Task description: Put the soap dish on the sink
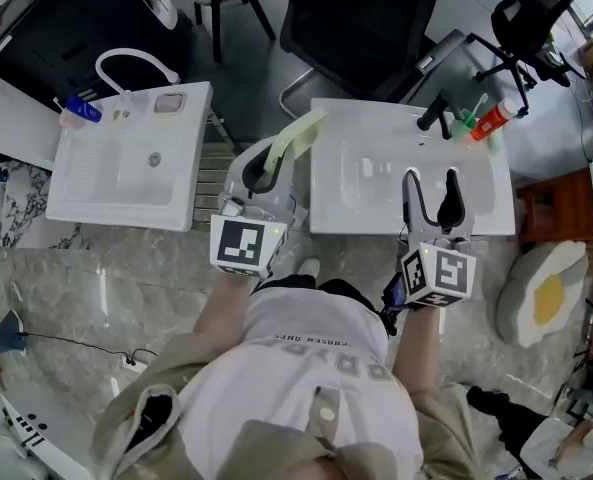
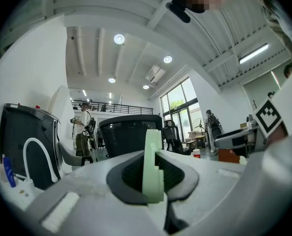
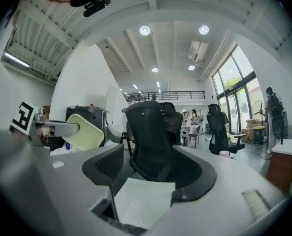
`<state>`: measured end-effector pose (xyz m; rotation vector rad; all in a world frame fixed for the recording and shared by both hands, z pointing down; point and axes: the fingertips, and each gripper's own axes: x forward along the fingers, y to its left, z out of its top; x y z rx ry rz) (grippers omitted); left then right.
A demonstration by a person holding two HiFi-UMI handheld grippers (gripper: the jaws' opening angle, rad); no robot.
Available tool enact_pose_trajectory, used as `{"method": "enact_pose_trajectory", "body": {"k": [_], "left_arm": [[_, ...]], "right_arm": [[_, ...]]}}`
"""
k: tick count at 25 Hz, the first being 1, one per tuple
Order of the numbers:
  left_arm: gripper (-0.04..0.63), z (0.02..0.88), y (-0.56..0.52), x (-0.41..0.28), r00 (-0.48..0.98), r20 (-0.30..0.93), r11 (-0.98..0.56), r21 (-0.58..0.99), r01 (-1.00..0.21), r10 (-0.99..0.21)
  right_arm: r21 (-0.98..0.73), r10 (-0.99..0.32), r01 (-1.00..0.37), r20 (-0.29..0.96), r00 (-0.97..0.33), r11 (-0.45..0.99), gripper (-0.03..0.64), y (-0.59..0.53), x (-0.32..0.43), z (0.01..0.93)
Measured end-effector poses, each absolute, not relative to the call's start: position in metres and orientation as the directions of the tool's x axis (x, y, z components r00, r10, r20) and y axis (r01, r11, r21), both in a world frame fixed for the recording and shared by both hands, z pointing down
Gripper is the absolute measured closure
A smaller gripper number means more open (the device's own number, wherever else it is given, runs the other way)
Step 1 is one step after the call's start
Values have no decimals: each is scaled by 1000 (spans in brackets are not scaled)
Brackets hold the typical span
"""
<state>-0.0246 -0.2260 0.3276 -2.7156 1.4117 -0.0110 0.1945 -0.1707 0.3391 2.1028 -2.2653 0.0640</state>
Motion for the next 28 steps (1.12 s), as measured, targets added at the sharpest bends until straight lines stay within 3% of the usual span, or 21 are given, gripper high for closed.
{"method": "enact_pose_trajectory", "body": {"k": [14, 21, 28], "left_arm": [[574, 362, -232, 13, 632, 70, -633, 17, -774, -772], [574, 375, -232, 42, 652, 95, -648, 70, -758, -752], [574, 399, -243, 68, 670, 91, -634, 251, -731, -737]], "right_arm": [[-41, -967, -981, 164, -195, 191, 319, -199, 197, 378], [-108, -895, -917, 202, -397, 383, 319, -222, 185, 398], [-273, -795, -827, 247, -554, 492, 314, -249, 179, 431]]}}
